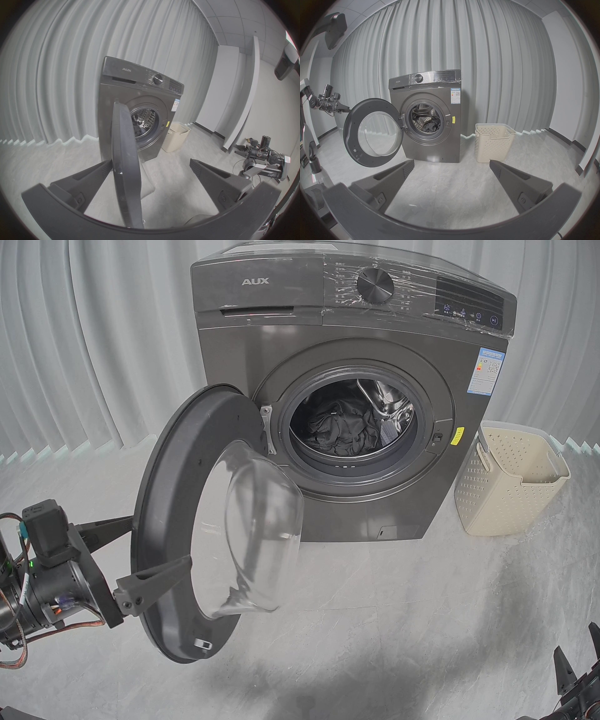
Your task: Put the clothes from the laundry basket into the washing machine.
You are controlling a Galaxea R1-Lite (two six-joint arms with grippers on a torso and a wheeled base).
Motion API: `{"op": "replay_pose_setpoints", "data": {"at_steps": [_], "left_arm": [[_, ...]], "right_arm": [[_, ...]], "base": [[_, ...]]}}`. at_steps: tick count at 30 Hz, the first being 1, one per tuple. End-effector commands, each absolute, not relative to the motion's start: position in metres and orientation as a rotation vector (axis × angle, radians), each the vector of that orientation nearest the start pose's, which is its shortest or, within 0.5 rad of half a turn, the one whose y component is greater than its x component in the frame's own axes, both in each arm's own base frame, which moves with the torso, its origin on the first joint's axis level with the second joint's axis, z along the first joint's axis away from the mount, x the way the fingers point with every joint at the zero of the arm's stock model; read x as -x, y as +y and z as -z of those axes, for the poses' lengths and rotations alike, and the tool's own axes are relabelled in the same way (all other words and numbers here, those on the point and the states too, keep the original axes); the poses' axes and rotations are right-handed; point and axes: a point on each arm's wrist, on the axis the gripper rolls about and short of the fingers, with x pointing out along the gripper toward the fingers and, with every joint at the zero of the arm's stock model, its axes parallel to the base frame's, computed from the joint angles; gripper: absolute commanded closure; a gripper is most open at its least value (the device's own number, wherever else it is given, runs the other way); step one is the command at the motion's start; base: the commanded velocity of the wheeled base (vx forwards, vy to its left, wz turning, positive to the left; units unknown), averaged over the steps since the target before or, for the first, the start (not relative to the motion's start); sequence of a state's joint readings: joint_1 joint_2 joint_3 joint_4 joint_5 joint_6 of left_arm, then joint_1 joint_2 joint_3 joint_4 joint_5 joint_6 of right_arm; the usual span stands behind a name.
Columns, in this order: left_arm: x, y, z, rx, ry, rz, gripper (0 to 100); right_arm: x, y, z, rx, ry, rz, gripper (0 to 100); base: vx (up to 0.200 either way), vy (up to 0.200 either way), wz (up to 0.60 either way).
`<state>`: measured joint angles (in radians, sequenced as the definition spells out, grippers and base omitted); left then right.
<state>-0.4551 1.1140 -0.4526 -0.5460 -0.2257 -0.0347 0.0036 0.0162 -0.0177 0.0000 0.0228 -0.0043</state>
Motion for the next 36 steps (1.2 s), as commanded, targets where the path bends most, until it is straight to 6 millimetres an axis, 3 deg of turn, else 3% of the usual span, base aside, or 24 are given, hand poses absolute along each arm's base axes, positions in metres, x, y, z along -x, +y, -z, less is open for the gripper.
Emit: {"op": "replay_pose_setpoints", "data": {"at_steps": [1, 9, 15, 16, 20, 26, 36], "left_arm": [[-0.148, -0.093, -0.212, 0.019, 0.156, 0.744, 0], [-0.143, -0.094, -0.21, 0.044, 0.17, 0.76, 0], [-0.127, -0.079, -0.21, 0.049, 0.138, 0.734, 0], [-0.121, -0.065, -0.21, 0.049, 0.108, 0.664, 0], [-0.12, -0.051, -0.208, 0.046, 0.093, 0.571, 0], [-0.126, -0.043, -0.199, 0.046, 0.14, 0.498, 0], [-0.152, -0.051, -0.182, 0.023, 0.249, 0.503, 0]], "right_arm": [[0.023, 0.0, -0.075, 0.005, 0.0, -0.026, 0], [0.023, 0.0, -0.075, 0.005, 0.0, -0.028, 0], [0.023, 0.0, -0.075, 0.005, 0.0, -0.026, 0], [0.023, 0.0, -0.075, 0.005, 0.0, -0.026, 0], [0.023, 0.0, -0.075, 0.005, 0.0, -0.026, 0], [0.023, 0.0, -0.075, 0.005, 0.0, -0.026, 0], [0.023, 0.0, -0.075, 0.005, 0.0, -0.028, 0]], "base": [[0.0, 0.0, 0.0], [0.0, 0.0, 0.0], [0.0, 0.0, 0.0], [0.0, 0.0, 0.0], [0.0, 0.0, 0.0], [0.0, 0.0, 0.0], [0.0, 0.0, 0.0]]}}
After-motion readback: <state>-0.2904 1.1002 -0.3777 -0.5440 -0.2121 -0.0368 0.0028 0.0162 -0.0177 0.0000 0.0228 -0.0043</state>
